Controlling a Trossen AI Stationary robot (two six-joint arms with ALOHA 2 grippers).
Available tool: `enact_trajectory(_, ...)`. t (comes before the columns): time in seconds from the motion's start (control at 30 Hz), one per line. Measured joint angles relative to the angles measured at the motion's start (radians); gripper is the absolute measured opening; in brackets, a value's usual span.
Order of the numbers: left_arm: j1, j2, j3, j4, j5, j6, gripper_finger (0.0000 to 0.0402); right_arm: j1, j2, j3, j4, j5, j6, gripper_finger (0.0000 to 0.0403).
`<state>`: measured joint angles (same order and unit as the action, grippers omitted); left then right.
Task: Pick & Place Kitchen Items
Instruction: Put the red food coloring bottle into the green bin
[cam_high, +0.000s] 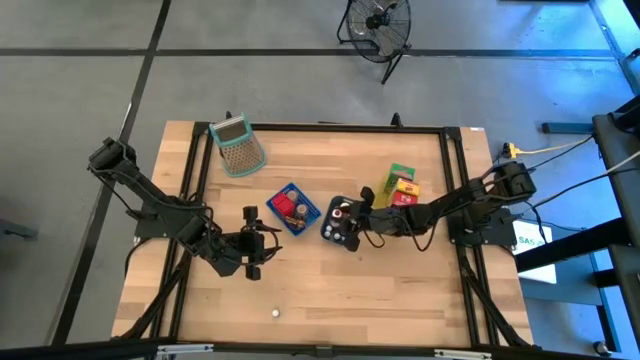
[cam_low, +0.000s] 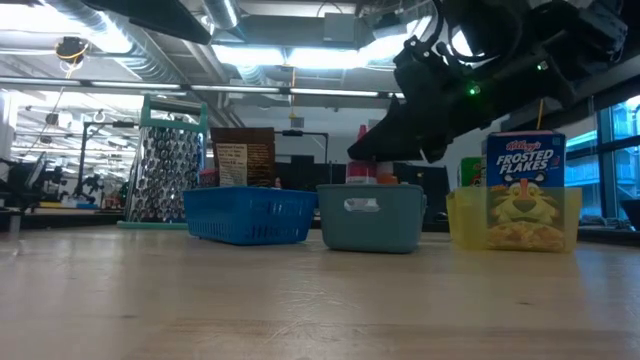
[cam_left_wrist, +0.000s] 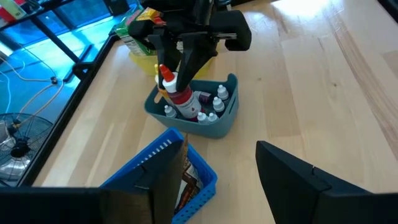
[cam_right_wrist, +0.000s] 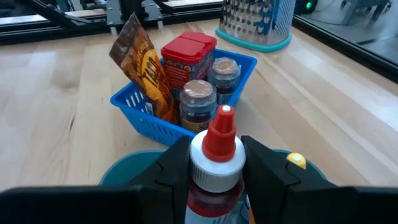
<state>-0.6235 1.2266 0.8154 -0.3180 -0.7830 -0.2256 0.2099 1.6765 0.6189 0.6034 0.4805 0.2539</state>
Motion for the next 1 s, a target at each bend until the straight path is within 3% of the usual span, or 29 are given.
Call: enact_trajectory(1.0, 0.000, 0.000, 0.000, 0.000, 0.000, 0.003, 0.0196, -0.001, 0.001, 0.001, 0.026, 0.050, -0.052, 0.0120)
